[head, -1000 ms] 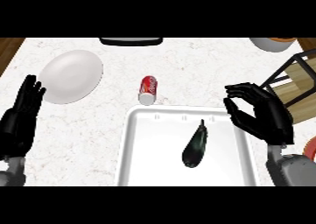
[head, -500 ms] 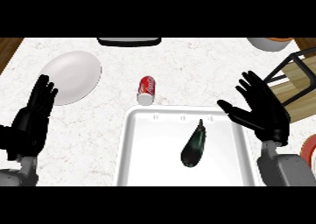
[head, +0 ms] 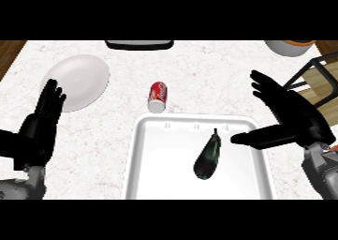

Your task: Pick the eggplant from the tray and place it in the tiered shelf

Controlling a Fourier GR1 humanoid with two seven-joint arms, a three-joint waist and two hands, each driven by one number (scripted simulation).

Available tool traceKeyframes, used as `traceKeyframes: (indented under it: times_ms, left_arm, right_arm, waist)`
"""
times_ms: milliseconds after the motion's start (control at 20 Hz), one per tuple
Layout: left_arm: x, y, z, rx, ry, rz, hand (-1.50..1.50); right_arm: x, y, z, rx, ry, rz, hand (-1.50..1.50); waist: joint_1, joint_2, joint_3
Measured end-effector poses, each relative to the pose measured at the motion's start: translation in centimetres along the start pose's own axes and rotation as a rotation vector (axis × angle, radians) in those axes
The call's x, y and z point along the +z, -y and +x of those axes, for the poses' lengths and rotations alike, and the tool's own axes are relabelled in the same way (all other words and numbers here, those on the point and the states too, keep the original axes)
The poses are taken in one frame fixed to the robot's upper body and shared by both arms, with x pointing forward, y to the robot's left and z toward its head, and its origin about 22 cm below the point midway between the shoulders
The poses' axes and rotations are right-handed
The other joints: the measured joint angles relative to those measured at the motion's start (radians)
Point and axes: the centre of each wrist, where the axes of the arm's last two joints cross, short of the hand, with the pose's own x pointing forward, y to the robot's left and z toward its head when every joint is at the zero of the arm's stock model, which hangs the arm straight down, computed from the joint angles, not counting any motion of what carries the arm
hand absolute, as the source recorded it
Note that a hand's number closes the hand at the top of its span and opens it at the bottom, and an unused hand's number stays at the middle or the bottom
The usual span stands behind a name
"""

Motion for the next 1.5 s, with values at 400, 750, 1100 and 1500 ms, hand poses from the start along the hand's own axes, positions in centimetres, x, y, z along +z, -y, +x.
traceKeyframes:
  times_ms: [400,750,1100,1500]
  left_arm:
    - [-0.2,0.4,0.1,0.0,0.002,-0.016,0.0]
    - [-0.2,0.1,0.5,0.004,-0.001,-0.008,0.0]
    - [-0.5,0.0,0.5,0.002,0.0,0.0,0.0]
    - [0.2,-0.3,0.7,-0.001,-0.002,0.007,0.0]
  right_arm:
    - [-1.0,-2.6,5.6,0.443,-0.21,0.073,-1.5]
    - [-2.6,-6.8,6.6,0.575,-0.278,0.104,-1.5]
    - [-4.3,-8.7,4.5,0.735,-0.392,0.119,-1.5]
    - [-4.6,-9.6,1.9,0.767,-0.452,0.121,-1.5]
  waist:
    - [0.016,0.003,0.0]
    - [0.01,0.003,0.001]
    - [0.005,0.004,0.002]
    - [-0.003,0.002,0.003]
